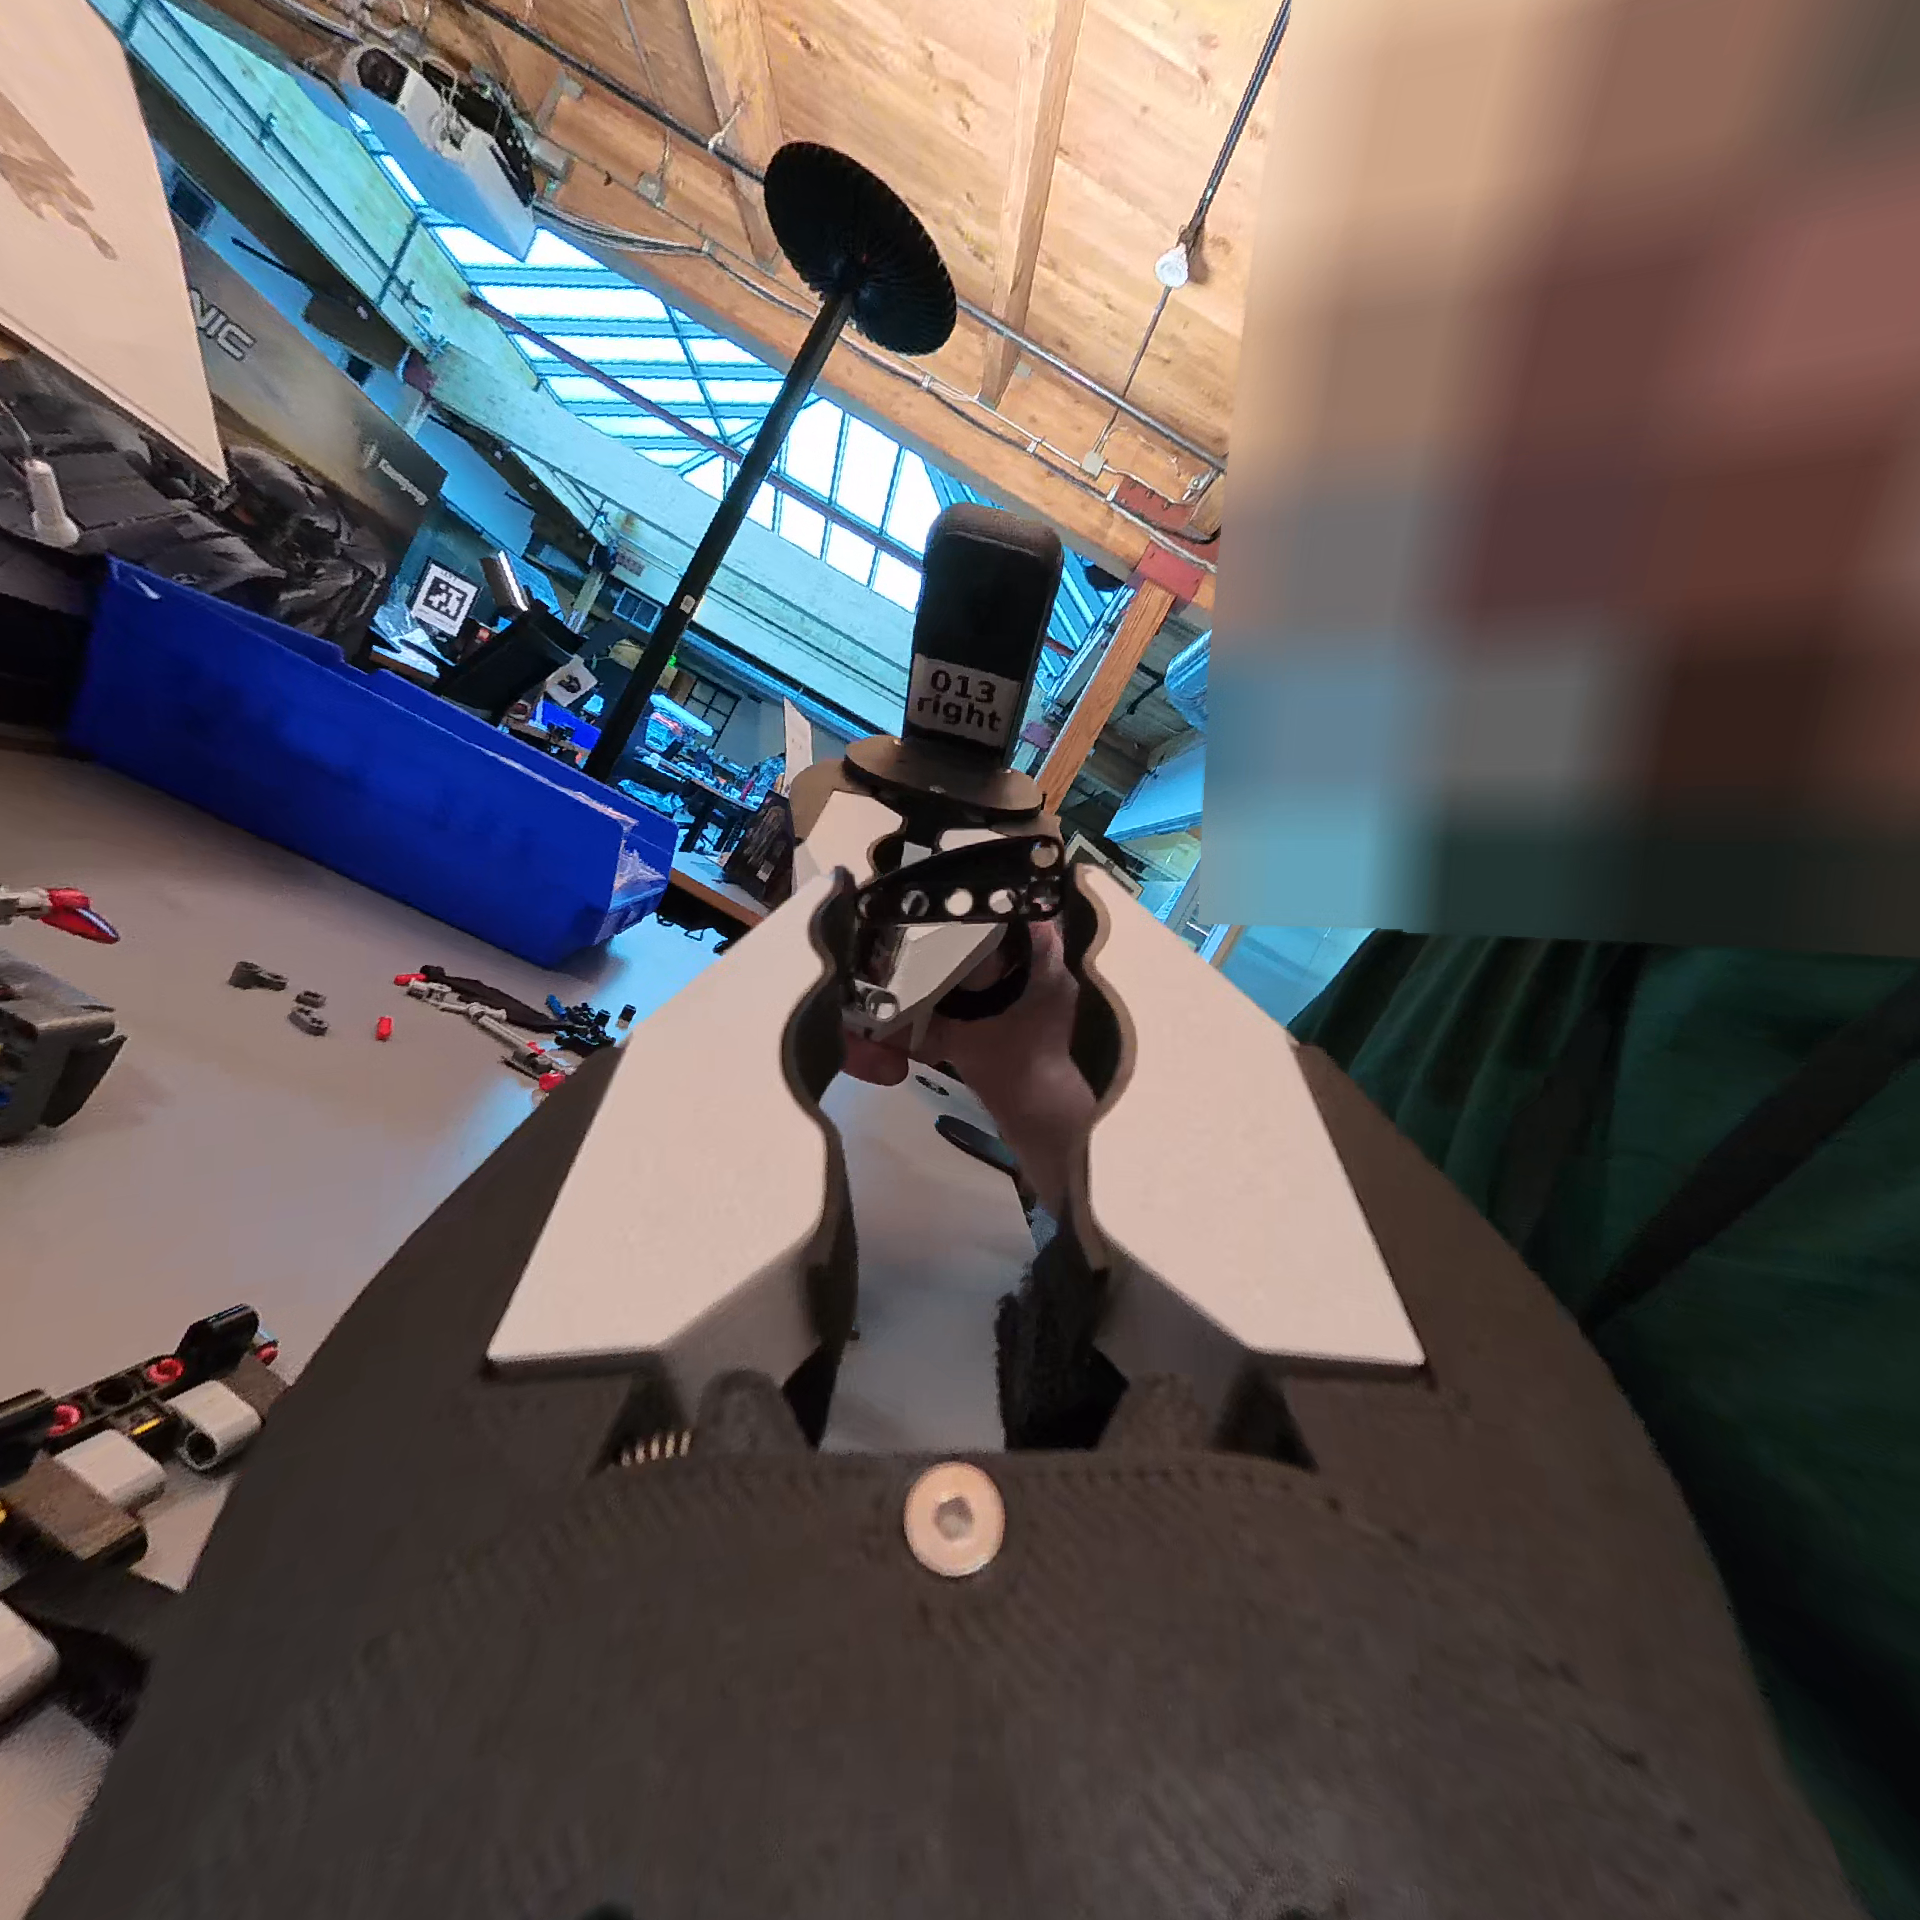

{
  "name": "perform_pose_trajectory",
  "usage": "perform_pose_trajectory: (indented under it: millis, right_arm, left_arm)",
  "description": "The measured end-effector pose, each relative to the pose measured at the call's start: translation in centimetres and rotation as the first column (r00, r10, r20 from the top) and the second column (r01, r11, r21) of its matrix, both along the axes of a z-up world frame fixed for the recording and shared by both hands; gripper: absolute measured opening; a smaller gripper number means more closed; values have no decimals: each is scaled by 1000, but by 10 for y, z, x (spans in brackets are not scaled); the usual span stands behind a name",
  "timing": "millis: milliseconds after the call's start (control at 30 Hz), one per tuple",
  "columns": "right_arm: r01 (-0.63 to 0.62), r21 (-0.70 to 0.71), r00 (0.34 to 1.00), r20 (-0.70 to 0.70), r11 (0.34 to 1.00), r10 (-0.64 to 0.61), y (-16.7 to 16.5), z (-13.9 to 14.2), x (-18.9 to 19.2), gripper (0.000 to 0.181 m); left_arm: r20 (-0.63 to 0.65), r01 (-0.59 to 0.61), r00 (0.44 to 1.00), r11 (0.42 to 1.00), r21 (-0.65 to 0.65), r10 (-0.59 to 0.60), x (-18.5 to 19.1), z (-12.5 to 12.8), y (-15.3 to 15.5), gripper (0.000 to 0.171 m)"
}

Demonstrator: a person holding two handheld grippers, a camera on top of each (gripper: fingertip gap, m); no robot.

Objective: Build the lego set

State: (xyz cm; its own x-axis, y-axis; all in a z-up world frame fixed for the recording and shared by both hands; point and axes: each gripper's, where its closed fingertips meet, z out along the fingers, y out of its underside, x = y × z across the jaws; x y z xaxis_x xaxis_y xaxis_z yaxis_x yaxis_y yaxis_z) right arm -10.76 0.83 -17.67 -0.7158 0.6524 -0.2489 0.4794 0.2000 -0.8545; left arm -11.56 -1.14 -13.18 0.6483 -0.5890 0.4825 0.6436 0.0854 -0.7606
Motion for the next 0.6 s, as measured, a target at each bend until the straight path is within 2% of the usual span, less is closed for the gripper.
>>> perform_pose_trajectory:
  millis: [333,600]
  right_arm:
    - [-14,-47,1000,-16,999,13,2,15,2,6]
    - [-20,-56,1000,-4,998,20,2,11,1,6]
  left_arm:
    - [0,-6,1000,1000,8,6,-3,-1,0,38]
    - [-45,-16,999,1000,-7,16,0,-2,2,38]
